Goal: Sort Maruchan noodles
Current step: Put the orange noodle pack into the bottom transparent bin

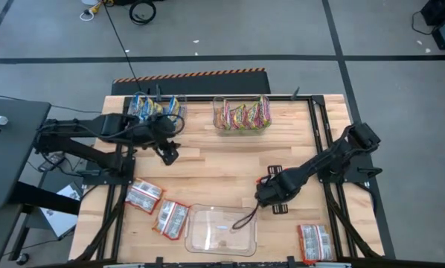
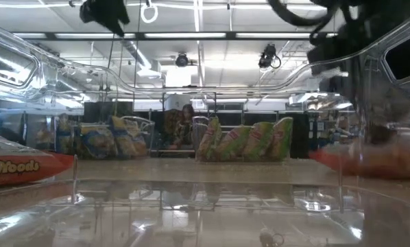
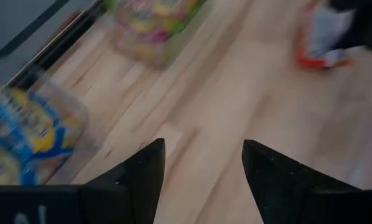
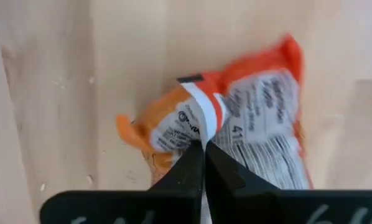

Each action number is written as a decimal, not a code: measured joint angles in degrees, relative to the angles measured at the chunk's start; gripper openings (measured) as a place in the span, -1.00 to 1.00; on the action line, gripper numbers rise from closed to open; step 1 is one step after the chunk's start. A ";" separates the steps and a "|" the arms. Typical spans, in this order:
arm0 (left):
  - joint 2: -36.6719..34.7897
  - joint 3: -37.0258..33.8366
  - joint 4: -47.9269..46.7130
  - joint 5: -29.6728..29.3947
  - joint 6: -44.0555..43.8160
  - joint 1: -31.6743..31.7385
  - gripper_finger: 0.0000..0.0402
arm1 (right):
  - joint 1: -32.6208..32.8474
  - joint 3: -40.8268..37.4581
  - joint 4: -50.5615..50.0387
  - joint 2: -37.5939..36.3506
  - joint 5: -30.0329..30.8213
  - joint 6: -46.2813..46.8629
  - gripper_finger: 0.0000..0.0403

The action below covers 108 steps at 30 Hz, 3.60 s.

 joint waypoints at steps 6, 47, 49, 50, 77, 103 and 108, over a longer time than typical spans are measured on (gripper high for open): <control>-2.38 0.01 6.00 0.99 1.41 -1.90 0.08 | -2.04 6.57 -4.99 -9.66 -0.15 0.04 -0.97; 16.57 -0.02 83.94 40.66 16.45 -8.61 0.44 | -11.60 16.13 71.66 -18.86 -23.14 -1.72 -0.97; 16.57 -0.02 84.04 40.31 16.43 -8.59 0.40 | -12.36 16.16 71.59 -18.86 -22.75 -1.80 -0.97; 16.57 -0.02 83.75 39.83 16.43 -8.59 0.38 | -12.79 16.16 71.44 -18.86 -22.73 -1.80 -0.97; 14.99 0.04 63.14 31.93 8.77 -12.65 -0.53 | -14.87 16.20 49.02 -27.33 -16.00 -3.89 -0.09; 34.48 22.87 8.50 18.34 -61.72 -32.68 -0.60 | 15.78 8.05 0.44 -18.20 4.32 37.44 -0.08; 42.21 27.76 7.44 23.88 -69.38 -33.46 -0.60 | 21.77 8.05 -0.73 -14.41 4.70 41.93 -0.08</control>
